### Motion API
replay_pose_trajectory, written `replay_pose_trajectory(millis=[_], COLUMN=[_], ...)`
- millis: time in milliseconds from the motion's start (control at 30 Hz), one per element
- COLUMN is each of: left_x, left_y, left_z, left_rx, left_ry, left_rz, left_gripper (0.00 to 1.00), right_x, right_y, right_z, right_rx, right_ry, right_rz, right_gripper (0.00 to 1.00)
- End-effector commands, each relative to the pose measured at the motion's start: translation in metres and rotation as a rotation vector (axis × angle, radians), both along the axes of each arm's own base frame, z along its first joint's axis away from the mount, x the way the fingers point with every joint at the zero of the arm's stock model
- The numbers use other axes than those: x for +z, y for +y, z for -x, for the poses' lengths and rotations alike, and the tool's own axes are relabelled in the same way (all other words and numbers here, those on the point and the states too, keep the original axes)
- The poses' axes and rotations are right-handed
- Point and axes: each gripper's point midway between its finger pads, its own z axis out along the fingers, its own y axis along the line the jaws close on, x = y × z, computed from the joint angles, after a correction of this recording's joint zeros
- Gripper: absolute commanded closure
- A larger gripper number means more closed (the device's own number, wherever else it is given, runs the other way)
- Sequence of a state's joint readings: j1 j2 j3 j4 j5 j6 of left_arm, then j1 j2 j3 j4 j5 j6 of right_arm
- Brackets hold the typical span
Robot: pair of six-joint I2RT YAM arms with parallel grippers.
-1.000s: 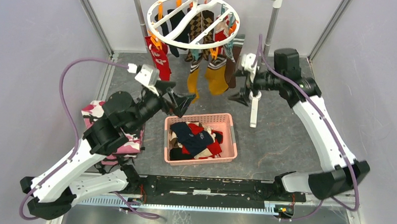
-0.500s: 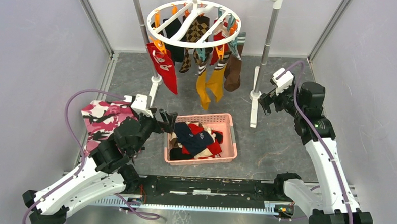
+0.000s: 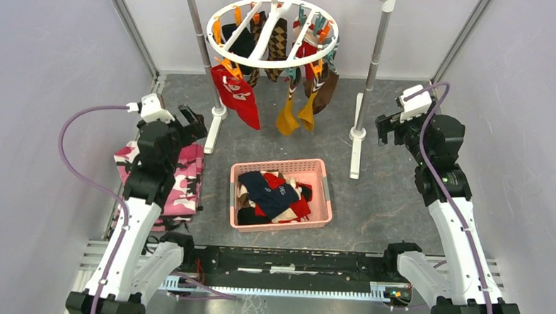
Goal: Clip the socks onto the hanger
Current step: Reset both arms
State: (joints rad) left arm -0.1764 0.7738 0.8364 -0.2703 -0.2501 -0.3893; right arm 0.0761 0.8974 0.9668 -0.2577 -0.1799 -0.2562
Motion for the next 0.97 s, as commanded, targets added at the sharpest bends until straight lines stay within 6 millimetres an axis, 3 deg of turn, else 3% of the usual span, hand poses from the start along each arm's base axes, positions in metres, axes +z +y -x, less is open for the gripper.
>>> replay_pose_trajectory(millis=[0,200,533,933], left_x=[0.043,0.059,0.065,0.063], left_y=[-0.007,-0.007,-0.009,-0.012], left_z=[-0.009,-0.001,0.013,0.019], left_rx=[-0.077,-0.087,-0.116,-0.141], left_ry=[-0.109,-0.159,-0.191,-0.197], left_rz=[0.065,0.049,0.032,0.025], left_gripper=[0.0,0.0,0.0,0.0], right_x=[0.064,0.075,0.062,0.059], right_y=[-0.02,-0.011,0.023,0.028], right_z=[-0.006,-0.011,-0.012,-0.013], right_rx=[-0.135,-0.077,0.115,0.155], right_ry=[-0.167,-0.175,-0.108,-0.096], right_rz=[-0.078,-0.055,-0.067,-0.074], right_gripper=[0.02,0.02,0.02,0.02])
